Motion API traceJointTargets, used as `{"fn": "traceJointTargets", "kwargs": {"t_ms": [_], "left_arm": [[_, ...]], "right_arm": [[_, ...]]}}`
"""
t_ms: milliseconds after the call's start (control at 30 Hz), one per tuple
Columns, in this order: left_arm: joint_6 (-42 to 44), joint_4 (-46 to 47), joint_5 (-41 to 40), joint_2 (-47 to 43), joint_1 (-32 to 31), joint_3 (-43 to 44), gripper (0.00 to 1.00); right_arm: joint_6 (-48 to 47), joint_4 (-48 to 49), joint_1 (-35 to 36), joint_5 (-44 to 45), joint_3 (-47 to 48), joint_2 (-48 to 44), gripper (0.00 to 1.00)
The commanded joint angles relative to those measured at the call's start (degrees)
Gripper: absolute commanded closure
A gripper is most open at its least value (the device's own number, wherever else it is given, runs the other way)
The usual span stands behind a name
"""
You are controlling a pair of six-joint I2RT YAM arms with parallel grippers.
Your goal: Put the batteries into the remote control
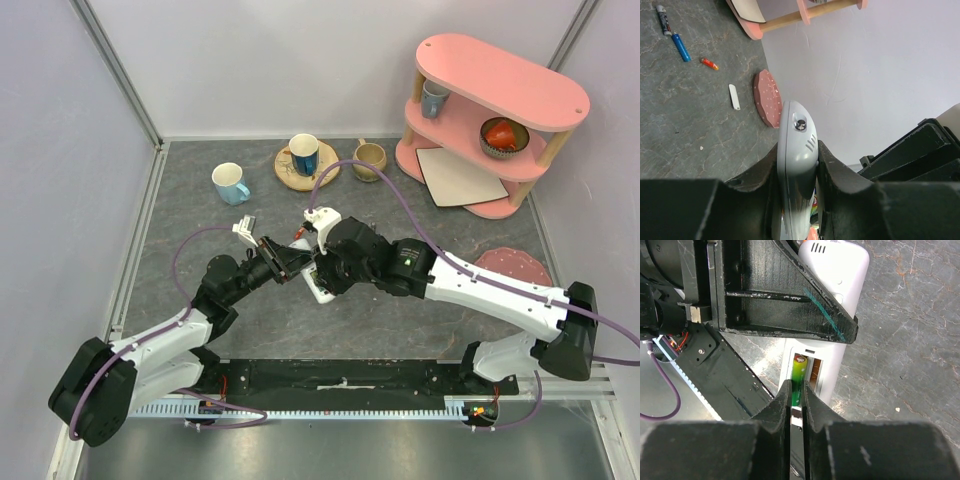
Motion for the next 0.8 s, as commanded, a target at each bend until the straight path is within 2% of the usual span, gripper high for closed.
{"fn": "traceJointTargets", "kwargs": {"t_ms": [0,167,500,533,567,600,667,767], "left_arm": [[0.9,4.2,-0.3,-1.4,-0.3,0.2,0.98],[1.1,3.6,-0.5,-2.0,-0.2,-0.2,0.98],[1.3,3.2,-0.7,-2.1,-0.3,-0.3,0.98],[1.3,3.2,-0.7,-2.1,-0.2,-0.1,0.98],[1.3,3.4,-0.7,-1.9,-0.2,-0.1,0.98],[1.3,3.6,-0.6,-1.9,-0.2,-0.1,0.98],[1.1,4.0,-0.5,-1.8,-0.2,-0.2,0.98],[1.0,4.2,-0.4,-1.9,-0.3,-0.3,0.98]], "right_arm": [[0.2,-0.2,0.2,1.3,1.2,-2.1,0.91],[0.1,-0.4,0.1,2.4,2.2,-3.5,1.0],[0.8,-1.3,0.1,0.6,2.6,-4.1,0.99],[1.3,-1.3,0.1,0.4,2.4,-3.9,0.91],[1.3,-1.1,0.1,0.2,1.9,-4.1,0.76],[1.6,-0.4,0.1,0.0,1.7,-4.2,0.69],[2.3,0.8,0.1,0.2,0.8,-4.6,0.61],[2.7,2.0,0.1,0.3,0.8,-4.4,0.59]]}}
